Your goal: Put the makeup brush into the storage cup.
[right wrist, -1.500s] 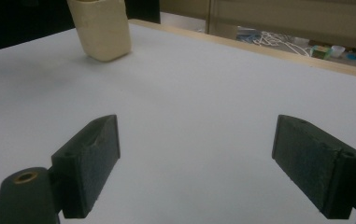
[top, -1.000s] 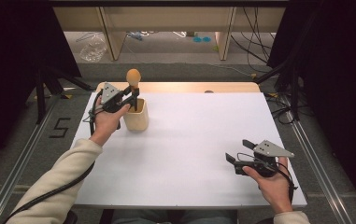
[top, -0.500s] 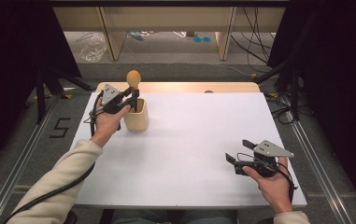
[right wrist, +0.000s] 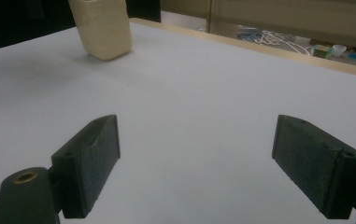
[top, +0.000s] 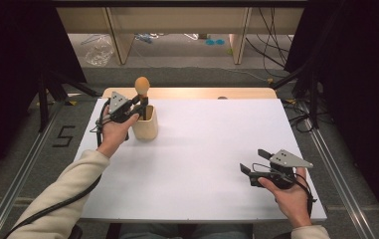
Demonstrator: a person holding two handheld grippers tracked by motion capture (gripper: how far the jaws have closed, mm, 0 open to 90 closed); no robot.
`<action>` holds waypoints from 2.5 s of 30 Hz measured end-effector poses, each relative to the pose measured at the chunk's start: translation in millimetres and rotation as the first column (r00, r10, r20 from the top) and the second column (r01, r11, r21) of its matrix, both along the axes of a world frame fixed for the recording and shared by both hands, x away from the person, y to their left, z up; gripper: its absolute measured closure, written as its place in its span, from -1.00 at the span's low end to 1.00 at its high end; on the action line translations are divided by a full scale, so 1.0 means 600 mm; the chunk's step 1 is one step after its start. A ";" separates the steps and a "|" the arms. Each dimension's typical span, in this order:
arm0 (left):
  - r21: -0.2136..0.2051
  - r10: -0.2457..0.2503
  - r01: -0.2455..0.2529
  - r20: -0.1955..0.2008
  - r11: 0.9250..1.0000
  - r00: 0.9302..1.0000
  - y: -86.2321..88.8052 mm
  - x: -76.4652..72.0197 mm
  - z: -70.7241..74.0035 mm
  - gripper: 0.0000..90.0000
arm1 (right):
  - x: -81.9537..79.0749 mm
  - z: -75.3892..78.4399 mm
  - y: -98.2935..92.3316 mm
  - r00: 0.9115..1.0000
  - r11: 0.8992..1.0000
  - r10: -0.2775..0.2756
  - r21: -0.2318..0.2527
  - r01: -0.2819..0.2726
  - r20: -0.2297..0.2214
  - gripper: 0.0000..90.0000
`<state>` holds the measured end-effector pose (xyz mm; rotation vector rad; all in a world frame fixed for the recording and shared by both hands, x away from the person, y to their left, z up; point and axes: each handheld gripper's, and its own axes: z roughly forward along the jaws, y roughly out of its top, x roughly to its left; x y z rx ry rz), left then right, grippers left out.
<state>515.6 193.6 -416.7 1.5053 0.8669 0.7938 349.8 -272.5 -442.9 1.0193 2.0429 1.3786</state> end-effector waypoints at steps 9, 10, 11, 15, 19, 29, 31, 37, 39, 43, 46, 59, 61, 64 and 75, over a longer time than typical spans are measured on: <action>0.010 -0.001 0.001 0.002 1.000 1.000 0.001 0.000 -0.003 0.49 | 0.001 -0.001 0.001 1.000 1.000 0.009 0.014 -0.009 0.001 -0.64; -0.003 0.002 -0.002 -0.004 1.000 1.000 -0.001 -0.001 -0.005 0.49 | 0.001 -0.001 0.001 1.000 1.000 0.009 0.012 -0.009 0.000 -0.64; 0.014 -0.001 0.001 0.004 1.000 1.000 0.001 0.000 -0.005 0.49 | -0.001 0.001 -0.001 1.000 1.000 0.004 -0.007 -0.004 -0.008 -0.64; 0.004 0.001 -0.001 -0.007 1.000 1.000 0.000 0.000 -0.009 0.49 | -0.001 0.001 0.000 1.000 1.000 0.005 -0.006 -0.005 -0.009 -0.64; 0.007 0.000 0.000 -0.008 1.000 1.000 0.000 0.001 -0.010 0.49 | -0.001 0.000 0.000 1.000 1.000 0.005 -0.006 -0.005 -0.010 -0.64; 0.005 -0.009 0.009 -0.001 1.000 1.000 0.003 0.002 -0.009 0.49 | 0.001 0.000 -0.001 1.000 1.000 0.004 -0.012 -0.003 0.007 -0.64; 0.000 -0.015 0.015 0.008 1.000 1.000 0.004 0.002 -0.010 0.48 | 0.001 -0.001 -0.001 1.000 1.000 0.005 -0.013 -0.005 0.004 -0.64; -0.039 -0.006 0.007 0.026 0.999 1.000 0.002 0.000 0.001 -0.53 | 0.002 -0.004 0.002 1.000 1.000 0.008 0.008 -0.008 -0.012 -0.64; -0.035 0.010 -0.009 0.022 0.999 1.000 -0.004 -0.004 0.006 -0.75 | 0.002 -0.004 0.003 1.000 1.000 0.007 0.006 -0.007 -0.015 -0.64; -0.035 0.008 -0.007 0.026 0.999 1.000 -0.009 -0.007 0.010 -0.86 | 0.001 -0.002 0.002 1.000 1.000 0.004 -0.009 -0.004 -0.017 -0.64; -0.037 0.005 -0.004 0.033 0.999 0.999 -0.008 -0.008 0.014 -0.87 | 0.001 -0.002 0.002 1.000 1.000 0.004 -0.012 -0.004 -0.020 -0.64; -0.053 0.004 -0.001 0.050 0.999 0.999 -0.005 -0.018 0.024 -0.86 | 0.001 -0.002 0.002 1.000 1.000 0.004 -0.006 -0.004 -0.014 -0.64; -0.059 -0.001 0.005 0.056 0.998 0.998 -0.005 -0.020 0.026 -0.85 | 0.001 -0.002 0.002 1.000 1.000 0.004 -0.007 -0.004 -0.013 -0.64; -0.058 -0.008 0.012 0.066 0.998 0.998 -0.006 -0.025 0.030 -0.84 | 0.001 -0.002 0.002 1.000 1.000 0.003 -0.007 -0.004 -0.013 -0.64; -0.055 -0.022 0.026 0.079 0.998 0.997 -0.001 -0.045 0.035 -0.82 | 0.001 -0.003 0.003 1.000 1.000 0.010 0.008 -0.010 -0.008 -0.64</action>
